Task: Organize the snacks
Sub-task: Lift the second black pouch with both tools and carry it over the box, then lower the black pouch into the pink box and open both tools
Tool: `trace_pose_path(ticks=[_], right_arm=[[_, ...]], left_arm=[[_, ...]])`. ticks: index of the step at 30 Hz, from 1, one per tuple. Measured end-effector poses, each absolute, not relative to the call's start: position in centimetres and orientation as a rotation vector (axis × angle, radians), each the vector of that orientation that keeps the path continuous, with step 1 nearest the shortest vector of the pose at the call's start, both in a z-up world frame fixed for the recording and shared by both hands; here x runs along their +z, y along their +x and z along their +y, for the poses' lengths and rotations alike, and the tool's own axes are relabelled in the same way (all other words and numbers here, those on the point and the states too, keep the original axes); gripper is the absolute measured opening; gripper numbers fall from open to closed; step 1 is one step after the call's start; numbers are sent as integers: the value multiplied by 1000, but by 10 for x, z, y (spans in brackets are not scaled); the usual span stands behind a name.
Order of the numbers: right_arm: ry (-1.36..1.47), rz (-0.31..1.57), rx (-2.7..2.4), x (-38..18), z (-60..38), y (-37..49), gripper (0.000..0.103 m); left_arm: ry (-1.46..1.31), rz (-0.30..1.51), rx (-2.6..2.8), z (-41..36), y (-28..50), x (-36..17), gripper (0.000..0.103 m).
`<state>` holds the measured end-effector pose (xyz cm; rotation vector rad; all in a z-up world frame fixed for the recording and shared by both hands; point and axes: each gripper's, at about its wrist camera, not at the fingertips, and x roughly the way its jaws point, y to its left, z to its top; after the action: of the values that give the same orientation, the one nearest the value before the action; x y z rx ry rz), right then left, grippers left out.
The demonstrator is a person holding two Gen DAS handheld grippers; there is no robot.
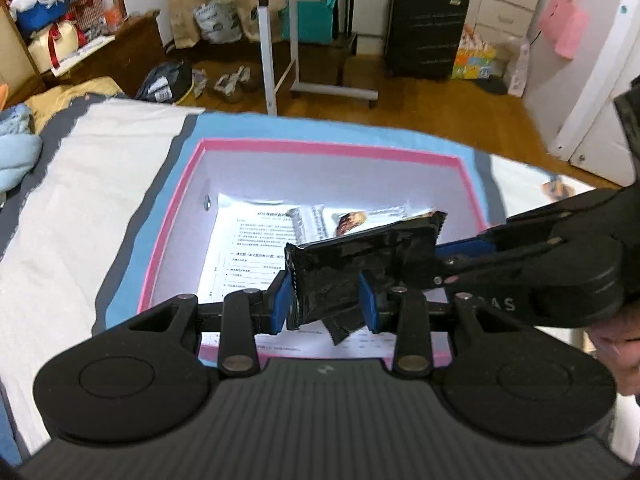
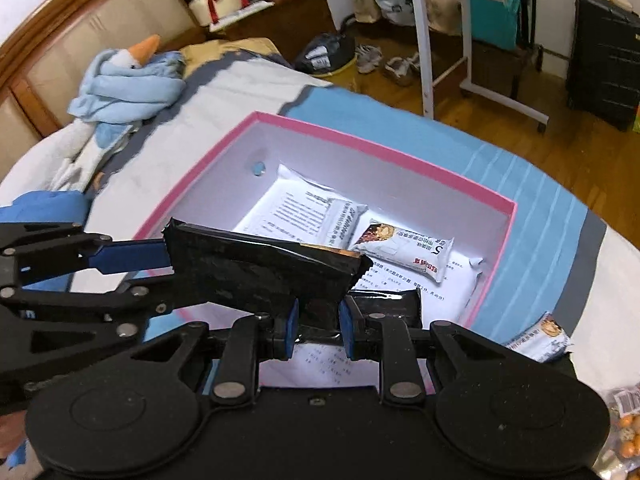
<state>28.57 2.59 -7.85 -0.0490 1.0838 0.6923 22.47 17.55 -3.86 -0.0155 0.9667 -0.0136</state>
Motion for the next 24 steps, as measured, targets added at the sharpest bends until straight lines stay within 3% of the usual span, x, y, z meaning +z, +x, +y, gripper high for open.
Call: trace_pose_path(ticks=[11,15,17,22,24], right_arm=[[-145,1112,642,-107,53,300,27],[-314,972,630,-108,57,291,28],[-269,978,637,-107,44,293,28],[-184,933,672,-87,6,277,39],[-167,906,693,-76,-10,263,43]], left_arm=[[-75,1062,33,201,258,-97,34],[85,1015,113,192,254,-104,38],[105,1010,123,191,250,-104,38],[91,983,96,188,235,-88,41],[133,976,98,179,226,-79,49]])
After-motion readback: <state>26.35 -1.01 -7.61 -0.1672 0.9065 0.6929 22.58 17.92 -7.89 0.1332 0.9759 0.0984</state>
